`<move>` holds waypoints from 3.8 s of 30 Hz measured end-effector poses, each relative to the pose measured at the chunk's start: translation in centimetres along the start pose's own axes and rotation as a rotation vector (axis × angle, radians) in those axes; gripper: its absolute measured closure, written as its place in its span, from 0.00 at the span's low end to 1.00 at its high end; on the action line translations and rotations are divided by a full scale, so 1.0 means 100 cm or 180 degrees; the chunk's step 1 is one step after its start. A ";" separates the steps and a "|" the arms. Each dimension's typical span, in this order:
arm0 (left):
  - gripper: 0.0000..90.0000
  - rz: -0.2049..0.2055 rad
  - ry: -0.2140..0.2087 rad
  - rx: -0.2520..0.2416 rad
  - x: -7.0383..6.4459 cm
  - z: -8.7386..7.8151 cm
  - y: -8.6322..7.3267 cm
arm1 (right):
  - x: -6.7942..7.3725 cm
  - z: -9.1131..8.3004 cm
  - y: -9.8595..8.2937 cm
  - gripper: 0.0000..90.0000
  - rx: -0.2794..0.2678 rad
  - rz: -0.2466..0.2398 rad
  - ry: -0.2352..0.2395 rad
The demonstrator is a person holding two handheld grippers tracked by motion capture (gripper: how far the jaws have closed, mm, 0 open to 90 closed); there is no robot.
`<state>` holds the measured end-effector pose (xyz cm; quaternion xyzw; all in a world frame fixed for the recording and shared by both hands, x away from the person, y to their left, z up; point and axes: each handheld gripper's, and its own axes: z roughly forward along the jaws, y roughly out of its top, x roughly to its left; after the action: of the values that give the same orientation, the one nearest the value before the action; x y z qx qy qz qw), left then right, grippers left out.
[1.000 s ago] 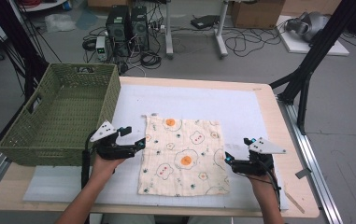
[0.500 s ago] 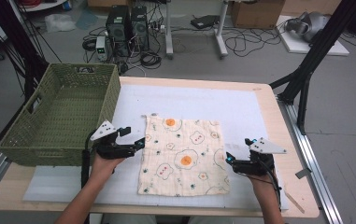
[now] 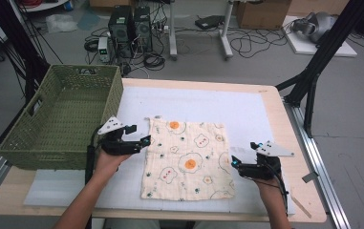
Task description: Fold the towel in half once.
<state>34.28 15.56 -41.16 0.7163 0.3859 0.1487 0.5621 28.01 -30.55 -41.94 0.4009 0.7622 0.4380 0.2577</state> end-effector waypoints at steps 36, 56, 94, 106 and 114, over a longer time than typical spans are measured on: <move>0.48 0.0318 0.0791 0.0814 0.041 0.096 0.008 | -0.005 0.001 -0.005 0.13 0.0020 0.0073 0.0008; 0.96 0.0211 0.0560 0.0874 0.041 0.095 0.003 | -0.002 0.016 -0.004 0.13 0.0119 0.0051 0.0052; 0.97 0.0156 0.0812 0.0260 0.046 0.071 0.046 | -0.028 0.146 0.073 0.96 0.0609 -0.0190 -0.0229; 0.96 0.0123 0.0483 0.0123 0.035 0.057 0.053 | -0.034 0.116 0.085 0.96 0.0182 -0.0049 -0.0142; 0.96 0.0152 0.0352 0.0081 0.022 0.040 0.044 | -0.025 0.097 0.081 0.96 0.0090 -0.0059 0.0054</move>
<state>39.98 14.04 -38.88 0.7230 0.4011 0.1965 0.5270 39.68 -25.76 -39.47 0.3938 0.7742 0.4281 0.2496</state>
